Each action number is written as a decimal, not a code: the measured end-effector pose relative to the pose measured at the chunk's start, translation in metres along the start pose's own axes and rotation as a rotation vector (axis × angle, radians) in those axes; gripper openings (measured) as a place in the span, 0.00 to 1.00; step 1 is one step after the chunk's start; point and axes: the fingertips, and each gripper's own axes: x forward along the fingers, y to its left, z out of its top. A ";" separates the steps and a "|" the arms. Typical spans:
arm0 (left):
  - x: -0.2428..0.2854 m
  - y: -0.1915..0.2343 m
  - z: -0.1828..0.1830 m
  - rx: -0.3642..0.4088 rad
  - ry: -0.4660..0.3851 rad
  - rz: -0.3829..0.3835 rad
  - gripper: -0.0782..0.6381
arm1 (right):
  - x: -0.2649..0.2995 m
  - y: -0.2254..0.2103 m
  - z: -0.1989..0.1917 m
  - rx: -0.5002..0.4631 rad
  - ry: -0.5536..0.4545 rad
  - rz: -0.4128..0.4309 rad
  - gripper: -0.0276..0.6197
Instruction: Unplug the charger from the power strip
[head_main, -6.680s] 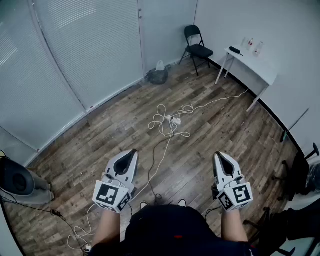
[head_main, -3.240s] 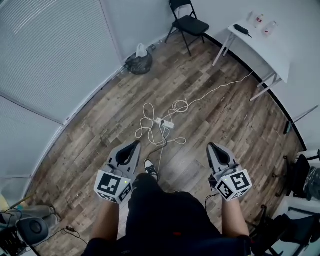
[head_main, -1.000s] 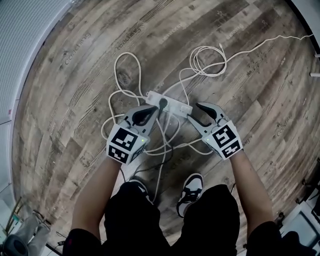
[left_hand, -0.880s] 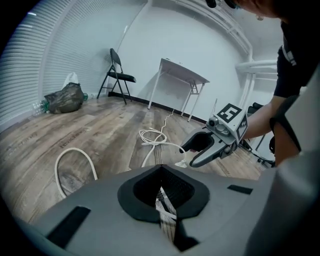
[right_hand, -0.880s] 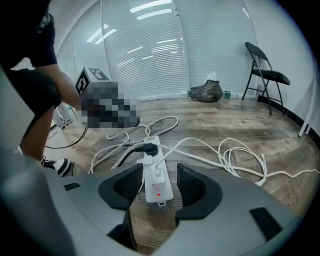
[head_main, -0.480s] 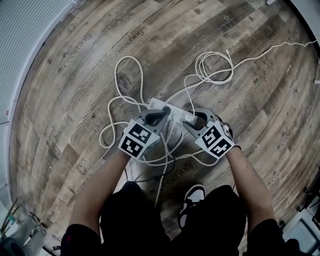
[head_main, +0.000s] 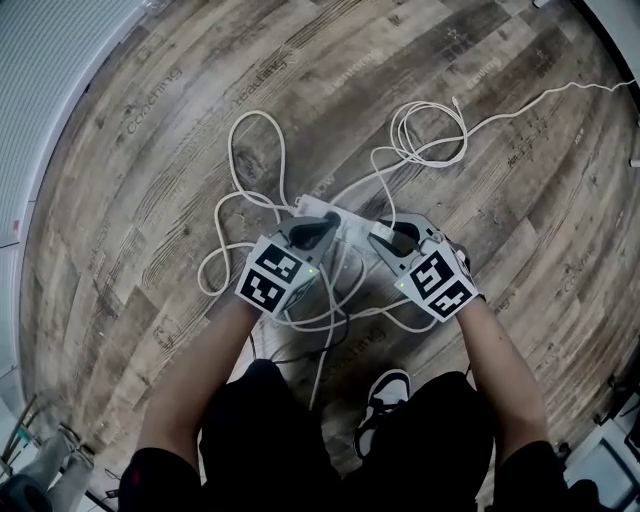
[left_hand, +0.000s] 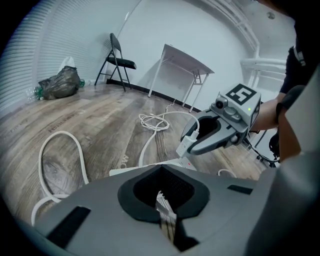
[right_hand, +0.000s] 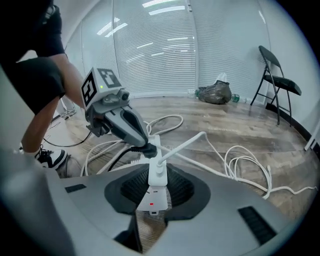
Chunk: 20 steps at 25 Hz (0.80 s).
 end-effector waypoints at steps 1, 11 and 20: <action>-0.003 0.000 0.003 -0.003 -0.006 0.005 0.14 | -0.005 0.000 0.007 0.014 -0.015 0.001 0.21; -0.139 -0.038 0.131 0.057 -0.184 0.101 0.14 | -0.133 0.005 0.107 0.150 -0.180 -0.145 0.21; -0.289 -0.115 0.214 -0.023 -0.227 0.136 0.14 | -0.299 0.041 0.216 0.280 -0.291 -0.226 0.21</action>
